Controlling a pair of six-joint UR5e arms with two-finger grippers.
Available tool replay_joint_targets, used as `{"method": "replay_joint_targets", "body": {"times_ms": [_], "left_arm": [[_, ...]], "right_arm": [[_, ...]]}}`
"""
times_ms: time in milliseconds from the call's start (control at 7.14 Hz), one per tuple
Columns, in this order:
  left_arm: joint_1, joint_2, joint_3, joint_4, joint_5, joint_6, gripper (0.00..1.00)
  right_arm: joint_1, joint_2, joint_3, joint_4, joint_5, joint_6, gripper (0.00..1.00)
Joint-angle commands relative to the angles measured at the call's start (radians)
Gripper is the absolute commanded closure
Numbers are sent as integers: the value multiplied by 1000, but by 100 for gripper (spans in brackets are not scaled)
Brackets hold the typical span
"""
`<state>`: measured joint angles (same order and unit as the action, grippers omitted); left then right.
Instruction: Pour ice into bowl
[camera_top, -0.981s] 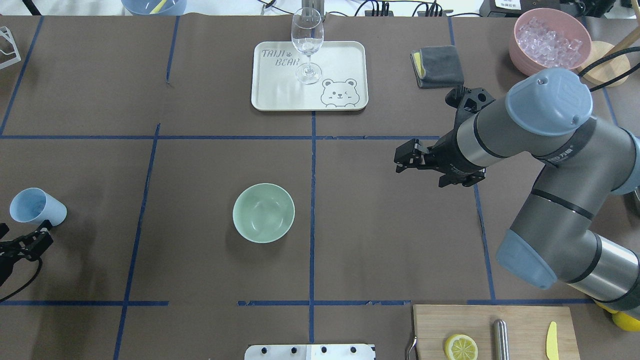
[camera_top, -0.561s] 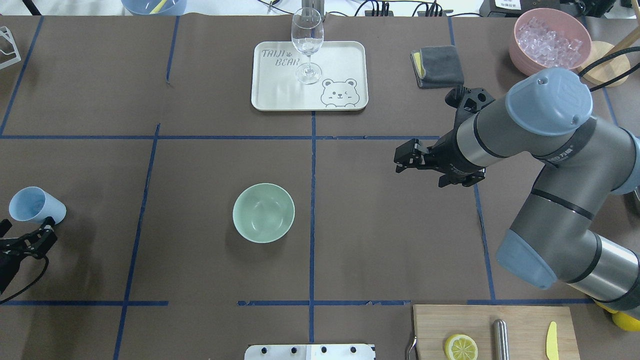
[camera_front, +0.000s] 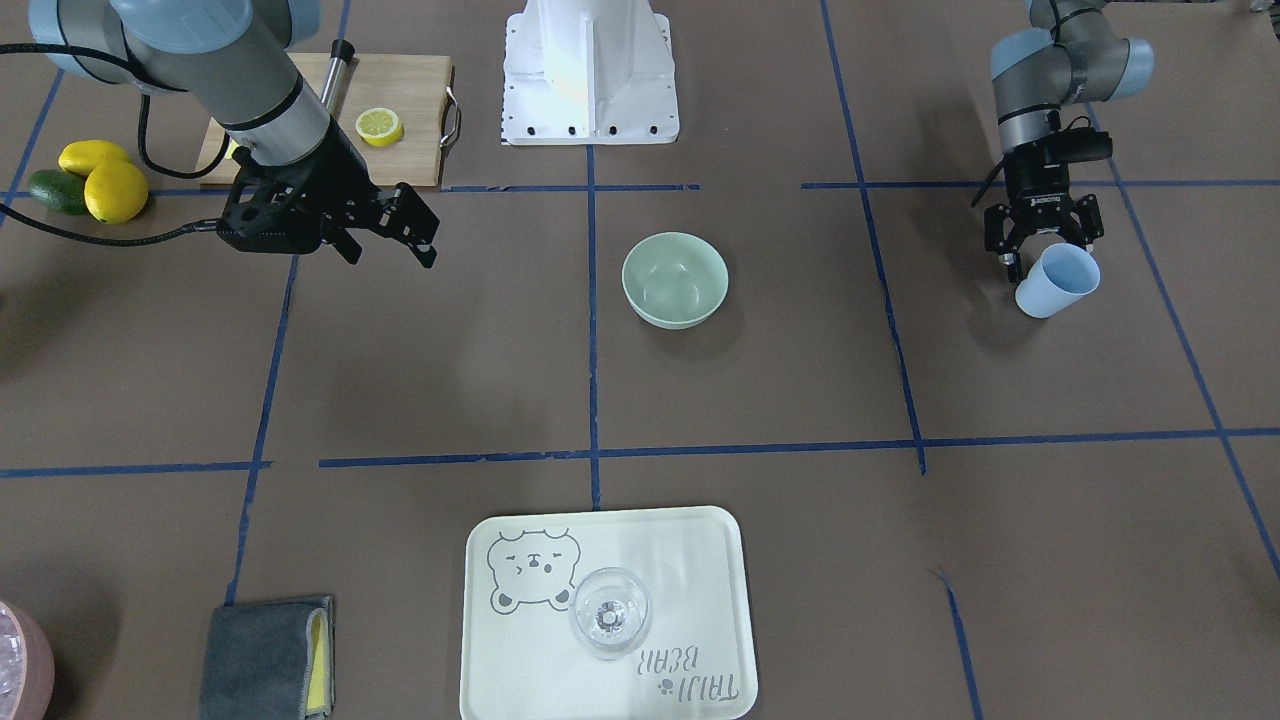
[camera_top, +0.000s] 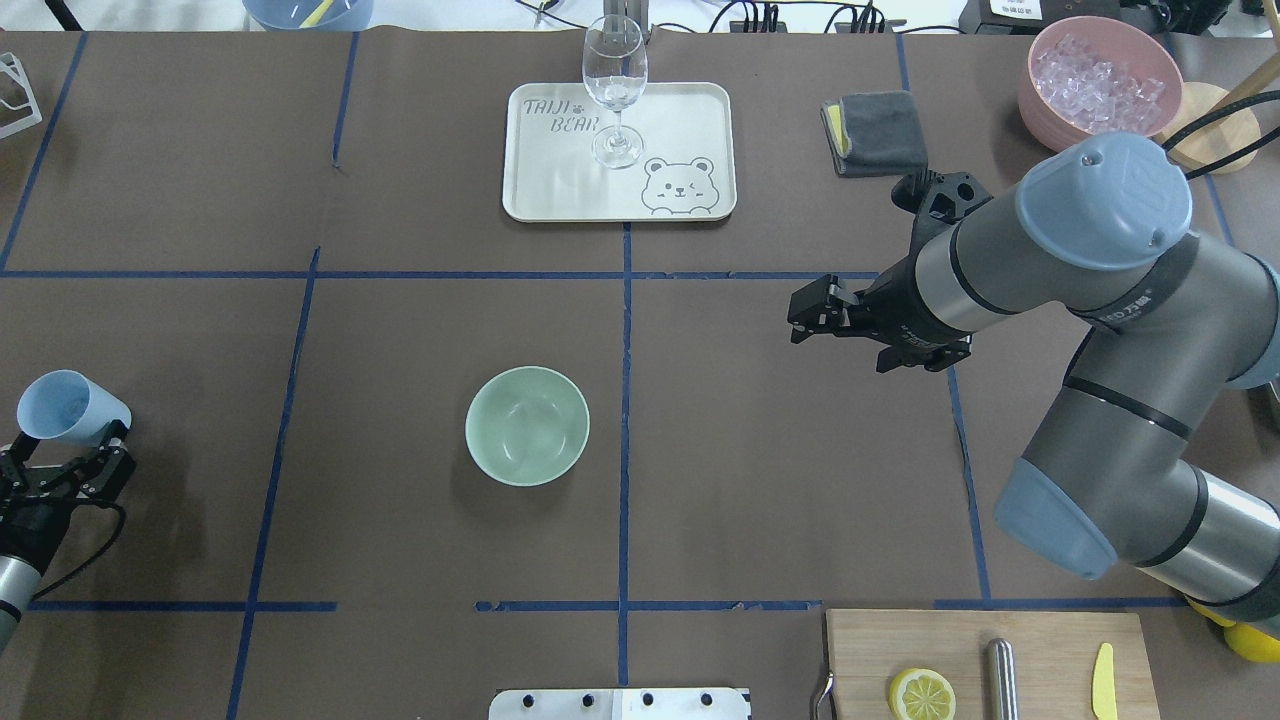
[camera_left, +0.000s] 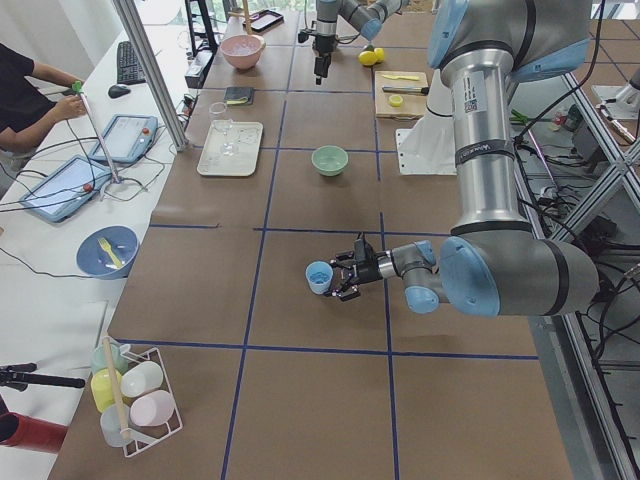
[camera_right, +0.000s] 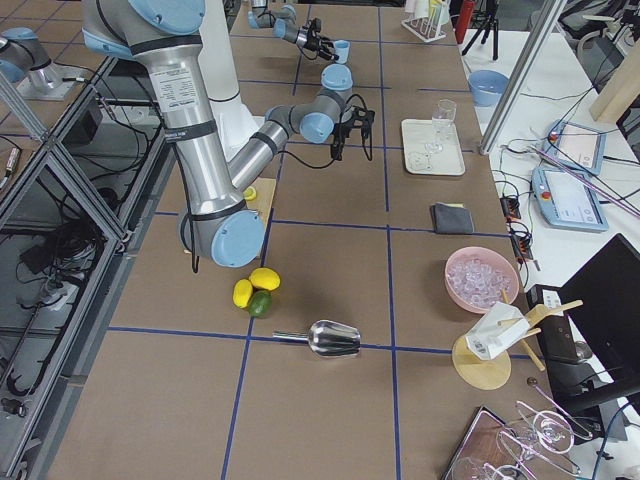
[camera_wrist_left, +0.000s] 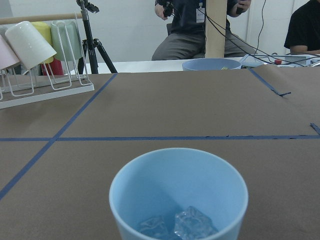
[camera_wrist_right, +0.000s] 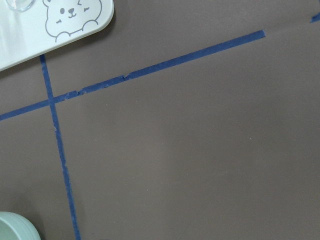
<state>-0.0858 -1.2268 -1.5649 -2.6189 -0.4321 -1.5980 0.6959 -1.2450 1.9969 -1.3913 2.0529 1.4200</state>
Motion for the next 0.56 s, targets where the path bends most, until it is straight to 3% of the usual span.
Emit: {"method": "replay_joint_targets", "body": {"times_ms": [0,420], "left_arm": [[0,-10,32,-9,73,1,1],[0,-72,68,-9,72,3,2]], "right_arm": [[1,-2,3,0,0,2,0],[1,1,5,0,0,4,0]]}}
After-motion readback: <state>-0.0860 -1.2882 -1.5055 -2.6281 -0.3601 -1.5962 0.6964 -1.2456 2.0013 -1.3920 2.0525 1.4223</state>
